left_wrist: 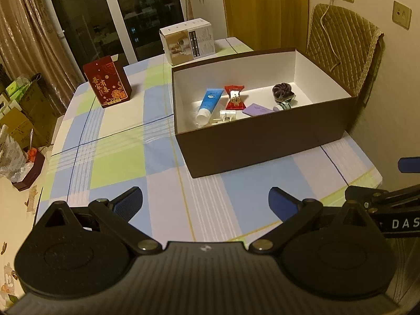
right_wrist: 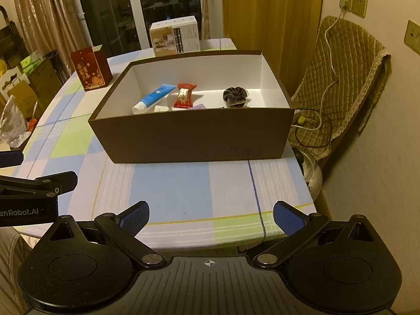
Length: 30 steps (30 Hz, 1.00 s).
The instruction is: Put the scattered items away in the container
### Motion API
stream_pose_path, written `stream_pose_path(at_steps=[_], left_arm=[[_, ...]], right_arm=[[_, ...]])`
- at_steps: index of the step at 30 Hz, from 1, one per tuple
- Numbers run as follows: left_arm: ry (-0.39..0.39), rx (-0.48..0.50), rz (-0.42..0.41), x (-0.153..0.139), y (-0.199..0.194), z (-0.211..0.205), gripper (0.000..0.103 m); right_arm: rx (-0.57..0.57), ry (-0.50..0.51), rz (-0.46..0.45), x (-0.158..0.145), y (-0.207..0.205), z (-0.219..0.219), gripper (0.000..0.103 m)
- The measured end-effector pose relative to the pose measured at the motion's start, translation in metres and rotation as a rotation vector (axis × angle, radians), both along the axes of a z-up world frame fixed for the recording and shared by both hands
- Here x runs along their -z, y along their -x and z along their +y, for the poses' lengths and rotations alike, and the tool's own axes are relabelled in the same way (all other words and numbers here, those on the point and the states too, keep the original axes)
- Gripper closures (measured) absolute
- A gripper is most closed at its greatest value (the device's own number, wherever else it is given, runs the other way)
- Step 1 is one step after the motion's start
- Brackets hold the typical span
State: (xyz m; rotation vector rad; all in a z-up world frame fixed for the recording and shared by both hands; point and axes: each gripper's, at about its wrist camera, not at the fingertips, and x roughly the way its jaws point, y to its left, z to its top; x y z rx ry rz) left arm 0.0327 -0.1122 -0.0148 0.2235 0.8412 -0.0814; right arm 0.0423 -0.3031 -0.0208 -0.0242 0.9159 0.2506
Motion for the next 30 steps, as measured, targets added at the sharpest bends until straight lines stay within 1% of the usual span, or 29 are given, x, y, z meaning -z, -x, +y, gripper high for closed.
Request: stream_pose_path(at_steps=[20,30], left_arm=[[-0.016,0.008,0.050,0.018,-0.007,-0.005,0.002],[-0.021,0.016,0.052,0.023,-0.009,-0.007,0.002]], right_arm=[[0.006,0.006,0.043,0.014,-0.006,-0.002,0.000],[0.007,0.009,0.059,0.019,-0.010,-0.002,0.000]])
